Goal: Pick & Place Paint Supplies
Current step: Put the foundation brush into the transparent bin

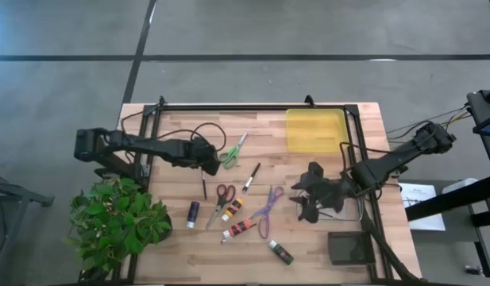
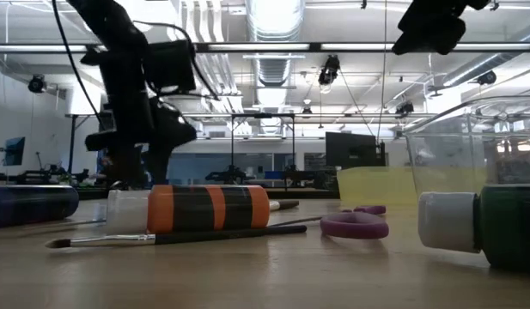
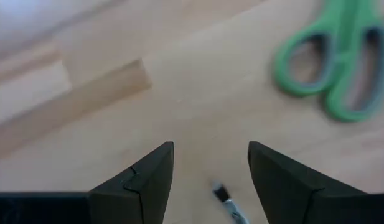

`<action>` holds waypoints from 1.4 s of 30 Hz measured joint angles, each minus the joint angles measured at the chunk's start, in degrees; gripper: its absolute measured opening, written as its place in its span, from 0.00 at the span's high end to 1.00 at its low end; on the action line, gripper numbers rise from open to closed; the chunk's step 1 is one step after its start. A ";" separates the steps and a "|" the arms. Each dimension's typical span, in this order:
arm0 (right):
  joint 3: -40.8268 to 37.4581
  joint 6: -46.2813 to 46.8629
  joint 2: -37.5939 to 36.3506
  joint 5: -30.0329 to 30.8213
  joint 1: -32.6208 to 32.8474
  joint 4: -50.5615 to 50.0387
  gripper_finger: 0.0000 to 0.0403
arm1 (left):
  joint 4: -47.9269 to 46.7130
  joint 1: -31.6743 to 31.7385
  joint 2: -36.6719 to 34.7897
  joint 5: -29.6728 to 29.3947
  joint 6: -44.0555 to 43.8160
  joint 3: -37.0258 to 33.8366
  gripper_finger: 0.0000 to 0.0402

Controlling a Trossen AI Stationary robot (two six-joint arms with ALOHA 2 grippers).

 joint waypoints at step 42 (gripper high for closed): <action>0.00 2.49 -0.02 7.51 6.76 0.87 0.53 | 8.58 -8.84 0.64 -5.29 -19.54 -7.92 0.54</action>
